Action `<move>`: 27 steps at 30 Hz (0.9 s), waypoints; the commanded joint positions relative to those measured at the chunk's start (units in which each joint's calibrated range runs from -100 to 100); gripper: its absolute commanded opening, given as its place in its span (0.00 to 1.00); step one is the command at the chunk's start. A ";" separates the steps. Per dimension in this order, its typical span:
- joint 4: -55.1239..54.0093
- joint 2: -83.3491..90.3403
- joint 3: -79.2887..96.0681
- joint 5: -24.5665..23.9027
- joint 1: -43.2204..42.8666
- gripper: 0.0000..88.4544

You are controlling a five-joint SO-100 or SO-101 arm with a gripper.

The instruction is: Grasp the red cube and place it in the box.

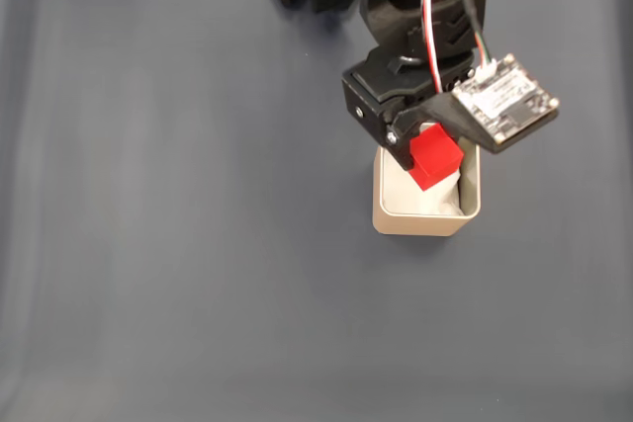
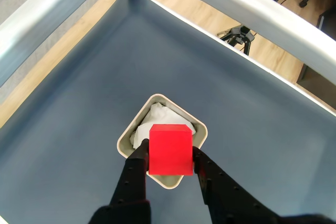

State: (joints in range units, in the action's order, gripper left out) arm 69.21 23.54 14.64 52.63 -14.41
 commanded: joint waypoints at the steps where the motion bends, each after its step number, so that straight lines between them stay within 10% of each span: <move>1: -1.22 2.00 -0.81 -0.78 0.35 0.27; 8: -2.85 2.34 0.01 -2.64 0.99 0.44; 27: -3.02 3.65 1.93 -2.20 1.28 0.50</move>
State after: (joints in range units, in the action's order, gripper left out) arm 66.80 25.10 16.73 50.43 -13.97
